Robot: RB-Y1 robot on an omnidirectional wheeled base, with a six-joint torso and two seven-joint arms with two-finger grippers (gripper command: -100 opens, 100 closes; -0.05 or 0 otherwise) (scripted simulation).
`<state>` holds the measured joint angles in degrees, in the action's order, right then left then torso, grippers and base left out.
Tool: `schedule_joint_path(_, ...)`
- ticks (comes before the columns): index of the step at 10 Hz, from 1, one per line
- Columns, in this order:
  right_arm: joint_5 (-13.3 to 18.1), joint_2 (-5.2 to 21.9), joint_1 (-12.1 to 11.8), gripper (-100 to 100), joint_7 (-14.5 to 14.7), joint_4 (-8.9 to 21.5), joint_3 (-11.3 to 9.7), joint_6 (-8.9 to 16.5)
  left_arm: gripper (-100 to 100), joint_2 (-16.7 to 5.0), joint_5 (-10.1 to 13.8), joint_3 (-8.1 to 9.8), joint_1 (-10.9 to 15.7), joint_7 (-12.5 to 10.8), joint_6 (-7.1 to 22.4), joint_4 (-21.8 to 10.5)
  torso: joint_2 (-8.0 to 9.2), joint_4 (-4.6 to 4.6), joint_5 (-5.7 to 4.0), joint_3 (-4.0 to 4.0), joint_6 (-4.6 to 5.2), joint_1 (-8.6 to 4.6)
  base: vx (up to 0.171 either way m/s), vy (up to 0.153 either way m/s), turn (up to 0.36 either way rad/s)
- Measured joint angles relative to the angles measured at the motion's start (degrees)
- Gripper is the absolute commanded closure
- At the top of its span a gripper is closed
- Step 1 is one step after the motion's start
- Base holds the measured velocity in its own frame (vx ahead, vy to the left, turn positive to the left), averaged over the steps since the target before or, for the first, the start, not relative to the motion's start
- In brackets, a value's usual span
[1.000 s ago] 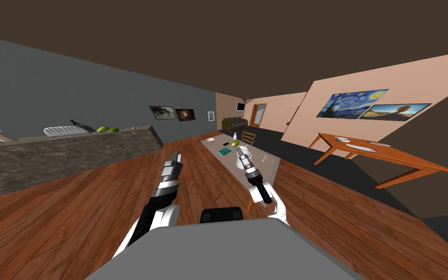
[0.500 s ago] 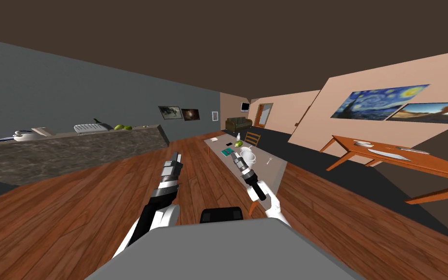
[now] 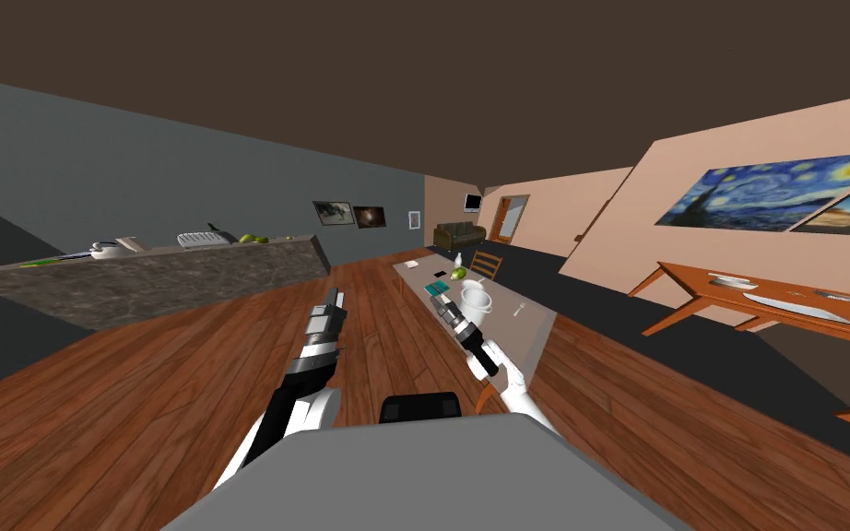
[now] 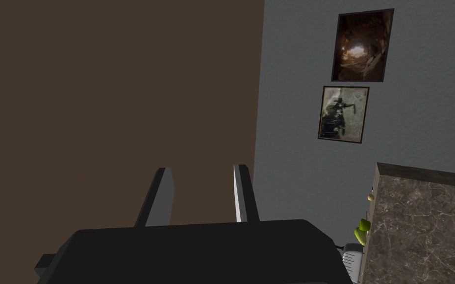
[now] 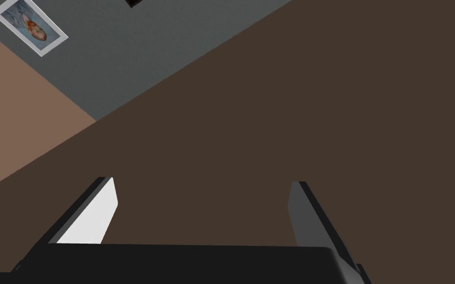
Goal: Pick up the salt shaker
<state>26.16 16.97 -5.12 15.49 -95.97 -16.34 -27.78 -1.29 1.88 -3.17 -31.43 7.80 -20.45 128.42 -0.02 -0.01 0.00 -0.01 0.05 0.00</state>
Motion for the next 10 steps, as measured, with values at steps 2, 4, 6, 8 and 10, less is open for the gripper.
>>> schedule_joint_path(2, 1.9, 0.8, 1.8, -100, 1.3, 3.9, -1.2, -1.0, 0, 0.0, 0.0, 0.0, 0.0, 0.0, 0.0, 0.0, 0.01, 0.0, 0.0, 0.0, 0.0, 0.0, 0.001, -0.005, 0.117)
schedule_joint_path(4, 3.9, 1.8, 2.7, -100, 2.4, 7.0, -2.6, -1.5, 0, 0.0, 0.0, 0.0, 0.0, 0.0, 0.0, 0.0, 0.01, 0.0, 0.0, 0.01, 0.01, -0.02, 0.0, -0.01, 0.093)
schedule_joint_path(6, 5.6, 3.4, 4.5, -100, 3.1, 9.9, -3.7, -1.8, 0, 0.0, 0.0, 0.0, 0.0, 0.0, 0.0, 0.0, 0.01, 0.0, -0.01, 0.01, 0.01, -0.03, 0.001, -0.008, 0.033)
schedule_joint_path(8, 6.9, 4.1, 5.2, -100, 3.8, 12.0, -4.6, -2.1, 0, 0.0, 0.0, 0.0, 0.0, 0.0, 0.0, 0.0, 0.02, 0.01, 0.0, 0.01, -0.01, -0.02, 0.0, -0.011, 0.098)
schedule_joint_path(10, 7.7, 4.5, 6.3, -100, 4.4, 14.8, -5.1, -2.5, 0, 0.0, 0.0, 0.0, 0.0, 0.0, 0.0, 0.0, 0.02, 0.01, 0.0, 0.01, 0.02, -0.02, 0.001, -0.009, 0.049)
